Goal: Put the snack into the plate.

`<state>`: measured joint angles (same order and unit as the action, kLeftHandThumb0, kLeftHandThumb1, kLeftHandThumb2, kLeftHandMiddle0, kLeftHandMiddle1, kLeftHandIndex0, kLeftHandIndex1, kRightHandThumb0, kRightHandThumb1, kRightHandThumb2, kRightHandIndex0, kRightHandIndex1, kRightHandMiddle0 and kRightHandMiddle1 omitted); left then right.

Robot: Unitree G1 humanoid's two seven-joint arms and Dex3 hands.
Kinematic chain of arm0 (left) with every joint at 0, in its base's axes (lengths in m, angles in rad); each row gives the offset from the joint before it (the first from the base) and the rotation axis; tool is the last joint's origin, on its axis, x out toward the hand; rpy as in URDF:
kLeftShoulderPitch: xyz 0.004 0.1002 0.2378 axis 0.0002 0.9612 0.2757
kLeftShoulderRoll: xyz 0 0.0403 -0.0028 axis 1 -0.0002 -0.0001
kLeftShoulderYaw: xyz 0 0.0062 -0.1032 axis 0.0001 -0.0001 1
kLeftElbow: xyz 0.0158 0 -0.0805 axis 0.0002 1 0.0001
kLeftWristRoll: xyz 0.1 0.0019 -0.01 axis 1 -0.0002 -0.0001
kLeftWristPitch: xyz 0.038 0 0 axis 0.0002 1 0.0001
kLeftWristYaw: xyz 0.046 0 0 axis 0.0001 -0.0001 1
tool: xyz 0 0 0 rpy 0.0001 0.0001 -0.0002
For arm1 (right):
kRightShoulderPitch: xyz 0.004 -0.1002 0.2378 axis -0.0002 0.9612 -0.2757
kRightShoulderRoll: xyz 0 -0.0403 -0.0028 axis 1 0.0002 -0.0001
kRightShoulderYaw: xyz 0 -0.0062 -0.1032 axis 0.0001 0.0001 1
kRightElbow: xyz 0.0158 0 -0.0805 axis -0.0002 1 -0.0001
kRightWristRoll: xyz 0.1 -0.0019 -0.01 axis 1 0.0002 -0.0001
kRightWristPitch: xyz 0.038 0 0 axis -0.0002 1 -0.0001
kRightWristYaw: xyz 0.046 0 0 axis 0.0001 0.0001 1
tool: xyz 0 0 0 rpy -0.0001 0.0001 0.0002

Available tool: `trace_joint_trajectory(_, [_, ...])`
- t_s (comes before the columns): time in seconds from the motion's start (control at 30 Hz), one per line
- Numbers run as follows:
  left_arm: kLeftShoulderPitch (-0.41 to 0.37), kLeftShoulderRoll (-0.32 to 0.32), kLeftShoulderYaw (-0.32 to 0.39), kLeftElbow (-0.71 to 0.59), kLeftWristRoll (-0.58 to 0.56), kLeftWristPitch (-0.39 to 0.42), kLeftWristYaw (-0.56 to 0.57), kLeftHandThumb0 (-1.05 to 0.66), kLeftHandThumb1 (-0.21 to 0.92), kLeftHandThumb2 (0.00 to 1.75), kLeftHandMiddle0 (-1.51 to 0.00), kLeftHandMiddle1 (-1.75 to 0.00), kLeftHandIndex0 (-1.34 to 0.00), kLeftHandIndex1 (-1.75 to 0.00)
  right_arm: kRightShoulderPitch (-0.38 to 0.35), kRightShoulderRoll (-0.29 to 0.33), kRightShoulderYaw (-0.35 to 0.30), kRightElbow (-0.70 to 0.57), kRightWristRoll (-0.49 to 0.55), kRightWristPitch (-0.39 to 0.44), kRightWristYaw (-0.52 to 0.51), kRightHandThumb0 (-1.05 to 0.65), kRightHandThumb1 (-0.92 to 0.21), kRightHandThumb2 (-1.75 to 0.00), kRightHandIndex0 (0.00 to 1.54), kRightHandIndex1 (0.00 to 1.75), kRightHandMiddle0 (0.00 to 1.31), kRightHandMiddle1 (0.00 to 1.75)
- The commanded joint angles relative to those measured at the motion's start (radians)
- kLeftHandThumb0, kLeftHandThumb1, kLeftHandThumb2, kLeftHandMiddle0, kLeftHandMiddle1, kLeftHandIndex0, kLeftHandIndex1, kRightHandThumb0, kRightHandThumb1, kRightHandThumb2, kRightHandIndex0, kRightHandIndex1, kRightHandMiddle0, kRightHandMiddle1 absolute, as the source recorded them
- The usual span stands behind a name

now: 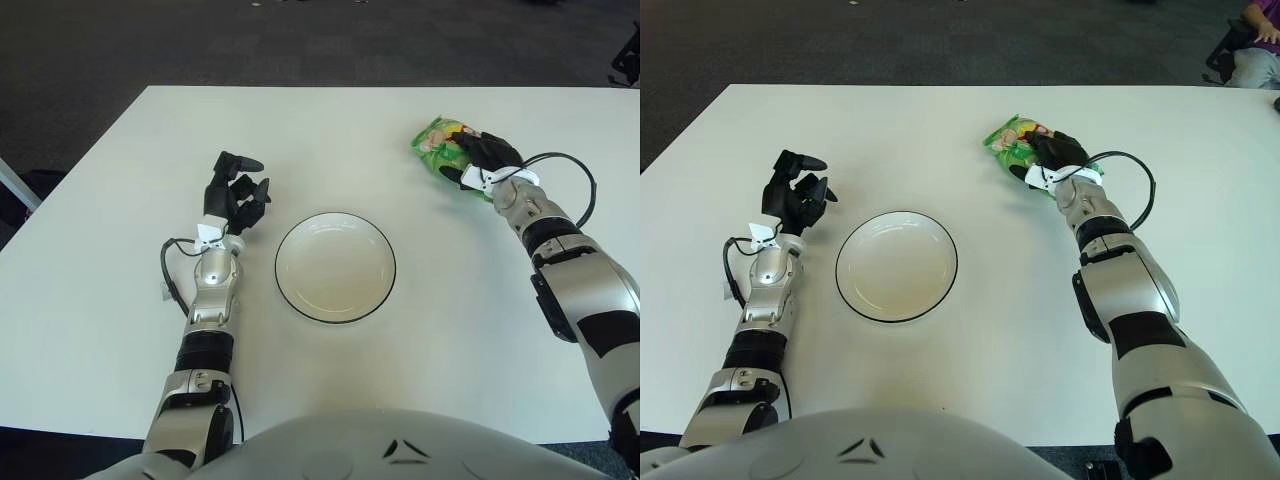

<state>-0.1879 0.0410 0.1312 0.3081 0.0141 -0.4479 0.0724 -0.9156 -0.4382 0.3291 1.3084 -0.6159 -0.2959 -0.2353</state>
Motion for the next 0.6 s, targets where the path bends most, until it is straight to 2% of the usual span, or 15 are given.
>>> trace_joint_trajectory(0.0, [0.008, 0.002, 0.000, -0.019, 0.008, 0.011, 0.015, -0.36, 0.92, 0.33, -0.81, -1.66, -0.41, -1.55, 0.060, 0.005, 0.003, 0.019, 0.015, 0.006, 0.049, -0.91, -0.92, -0.79, 0.11, 0.00, 0.36, 0.04])
trace_joint_trajectory(0.5, [0.001, 0.007, 0.002, -0.024, 0.009, 0.024, 0.023, -0.36, 0.92, 0.33, -0.81, -1.67, -0.40, -1.55, 0.101, -0.055, 0.050, 0.001, 0.003, -0.101, 0.116, -0.93, -0.92, -0.82, 0.06, 0.00, 0.37, 0.04])
trace_joint_trajectory(0.57, [0.000, 0.007, 0.002, -0.022, 0.010, 0.024, 0.024, -0.36, 0.92, 0.33, -0.81, -1.67, -0.40, -1.55, 0.102, -0.058, 0.052, 0.001, 0.003, -0.107, 0.118, -0.93, -0.92, -0.82, 0.05, 0.00, 0.45, 0.07])
